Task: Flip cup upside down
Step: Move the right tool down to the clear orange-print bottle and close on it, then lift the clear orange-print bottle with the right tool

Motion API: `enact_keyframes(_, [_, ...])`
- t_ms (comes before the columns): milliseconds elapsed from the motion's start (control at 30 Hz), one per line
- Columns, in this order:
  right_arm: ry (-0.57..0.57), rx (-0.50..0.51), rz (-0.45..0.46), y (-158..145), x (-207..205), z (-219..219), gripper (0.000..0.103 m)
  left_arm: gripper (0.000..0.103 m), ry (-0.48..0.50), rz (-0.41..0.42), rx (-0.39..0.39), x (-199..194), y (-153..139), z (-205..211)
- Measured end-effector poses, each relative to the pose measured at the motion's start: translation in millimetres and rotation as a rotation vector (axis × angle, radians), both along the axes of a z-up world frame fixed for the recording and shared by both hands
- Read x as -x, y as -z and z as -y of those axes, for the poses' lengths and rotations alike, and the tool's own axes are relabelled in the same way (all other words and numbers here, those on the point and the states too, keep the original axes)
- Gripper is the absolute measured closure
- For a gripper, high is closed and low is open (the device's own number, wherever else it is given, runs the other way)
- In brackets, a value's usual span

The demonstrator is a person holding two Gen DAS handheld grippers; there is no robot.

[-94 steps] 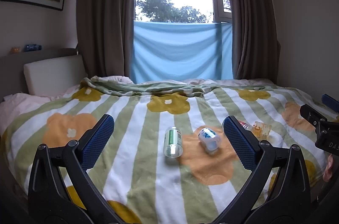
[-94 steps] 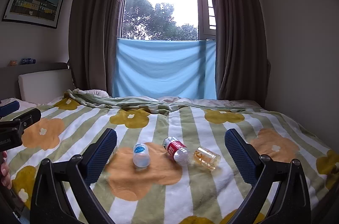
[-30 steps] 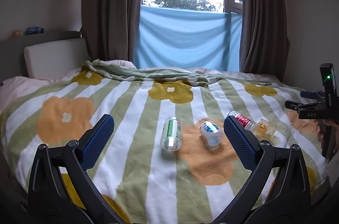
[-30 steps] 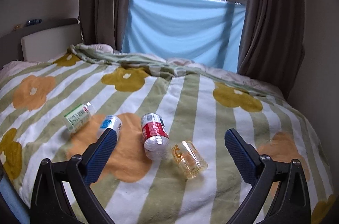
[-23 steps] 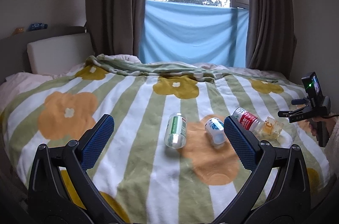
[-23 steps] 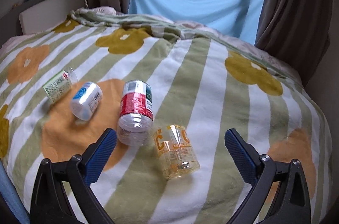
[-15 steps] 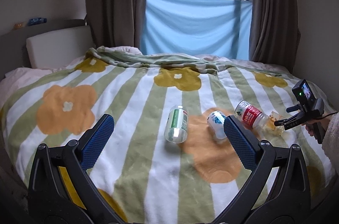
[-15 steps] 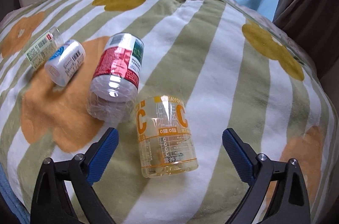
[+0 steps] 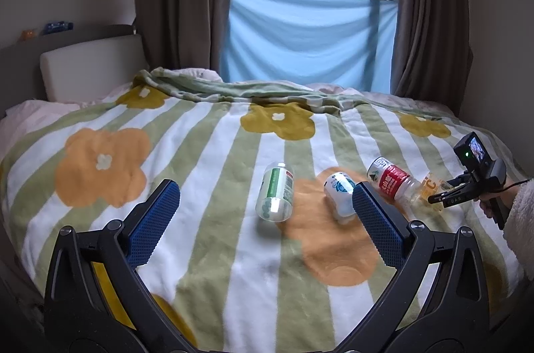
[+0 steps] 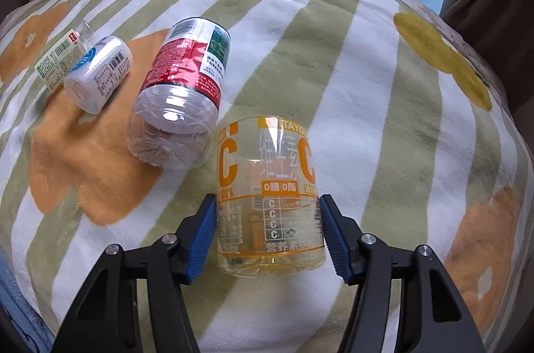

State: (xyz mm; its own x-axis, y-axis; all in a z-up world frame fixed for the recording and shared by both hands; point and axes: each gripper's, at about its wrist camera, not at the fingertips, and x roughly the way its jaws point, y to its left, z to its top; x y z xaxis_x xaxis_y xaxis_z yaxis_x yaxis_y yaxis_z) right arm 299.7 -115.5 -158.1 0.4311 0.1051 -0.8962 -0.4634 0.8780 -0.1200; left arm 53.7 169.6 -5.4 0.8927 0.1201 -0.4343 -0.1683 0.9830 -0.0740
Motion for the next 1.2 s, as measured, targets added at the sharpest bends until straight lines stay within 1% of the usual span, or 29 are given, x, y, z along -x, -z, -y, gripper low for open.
enact_keyframes(133, [0.012,-0.022,0.037,-23,19,1,0.047,0.000,0.012,0.018,-0.003,8,-5,0])
enact_keyframes(233, [-0.020,-0.033,0.080,-48,42,-7,0.047,0.000,0.022,0.030,0.000,18,-7,-2])
enact_keyframes(333, [-0.066,-0.061,0.115,-73,67,-24,0.047,0.000,0.024,0.037,0.009,26,-7,-6])
enact_keyframes(433, [-0.103,-0.109,0.120,-86,84,-47,0.047,0.000,0.021,0.023,0.018,33,-5,-12])
enact_keyframes(500, [-0.145,-0.130,0.117,-88,95,-66,0.047,0.000,0.023,0.016,0.025,37,-4,-17])
enact_keyframes(600, [-0.223,-0.133,0.095,-82,111,-102,0.047,0.000,0.027,0.016,0.030,43,-4,-26])
enact_keyframes(667, [-0.262,-0.156,0.058,-75,117,-122,0.047,0.000,0.035,0.014,0.028,47,-5,-32])
enact_keyframes(700, [-0.283,-0.163,0.039,-69,119,-135,0.047,0.000,0.036,0.007,0.025,49,-4,-35])
enact_keyframes(800, [-0.338,-0.134,0.009,-47,128,-166,0.047,0.000,0.032,-0.012,0.019,51,0,-46])
enact_keyframes(900, [-0.373,-0.115,-0.045,-21,132,-191,0.047,0.000,0.028,-0.033,0.026,53,5,-56])
enact_keyframes(1033, [-0.409,-0.064,-0.087,4,133,-209,0.047,0.000,0.031,-0.052,0.030,54,11,-66])
enact_keyframes(1133, [-0.406,-0.063,-0.129,13,132,-212,0.047,0.000,0.035,-0.093,0.024,46,18,-68])
enact_keyframes(1200, [-0.402,-0.041,-0.124,16,132,-214,0.046,0.000,0.036,-0.127,0.013,41,26,-65])
